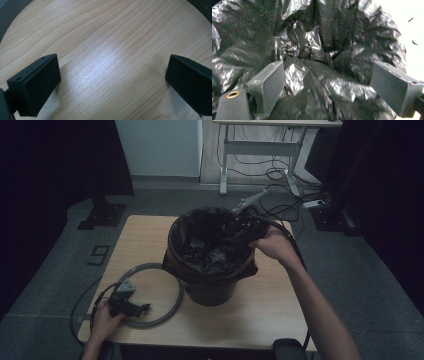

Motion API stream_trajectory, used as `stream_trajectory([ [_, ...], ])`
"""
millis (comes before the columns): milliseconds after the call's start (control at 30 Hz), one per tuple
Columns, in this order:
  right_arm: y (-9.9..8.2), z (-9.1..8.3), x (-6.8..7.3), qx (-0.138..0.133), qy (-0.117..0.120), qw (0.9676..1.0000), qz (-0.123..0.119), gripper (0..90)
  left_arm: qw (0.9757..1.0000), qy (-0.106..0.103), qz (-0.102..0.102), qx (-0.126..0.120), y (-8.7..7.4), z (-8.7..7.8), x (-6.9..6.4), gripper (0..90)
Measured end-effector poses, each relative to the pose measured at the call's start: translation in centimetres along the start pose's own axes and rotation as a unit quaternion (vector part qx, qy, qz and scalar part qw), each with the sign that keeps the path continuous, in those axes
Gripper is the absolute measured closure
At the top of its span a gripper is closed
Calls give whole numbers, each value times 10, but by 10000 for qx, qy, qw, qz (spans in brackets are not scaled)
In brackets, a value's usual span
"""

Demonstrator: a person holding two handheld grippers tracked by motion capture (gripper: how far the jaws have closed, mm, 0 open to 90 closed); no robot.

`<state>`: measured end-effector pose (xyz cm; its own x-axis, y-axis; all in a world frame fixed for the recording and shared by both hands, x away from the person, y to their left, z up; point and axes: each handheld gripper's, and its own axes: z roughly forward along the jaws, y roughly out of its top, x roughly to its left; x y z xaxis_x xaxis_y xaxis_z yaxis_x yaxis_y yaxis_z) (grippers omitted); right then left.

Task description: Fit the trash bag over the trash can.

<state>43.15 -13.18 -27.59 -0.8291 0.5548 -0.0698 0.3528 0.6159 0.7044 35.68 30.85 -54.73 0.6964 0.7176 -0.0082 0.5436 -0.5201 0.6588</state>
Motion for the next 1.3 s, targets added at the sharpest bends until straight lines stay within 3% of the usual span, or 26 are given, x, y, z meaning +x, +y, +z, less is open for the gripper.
stream_trajectory([
  [700,-50,-42,-6,-330,-187,9985,392,121,10000,17,-25,-2,0,0,-1,0],
  [967,-76,-47,-8,-416,-193,9966,682,120,10000,18,-28,-3,0,0,-1,0],
  [1300,-111,-43,-14,-357,-385,9959,730,120,10000,19,-28,-3,0,0,-1,0],
])
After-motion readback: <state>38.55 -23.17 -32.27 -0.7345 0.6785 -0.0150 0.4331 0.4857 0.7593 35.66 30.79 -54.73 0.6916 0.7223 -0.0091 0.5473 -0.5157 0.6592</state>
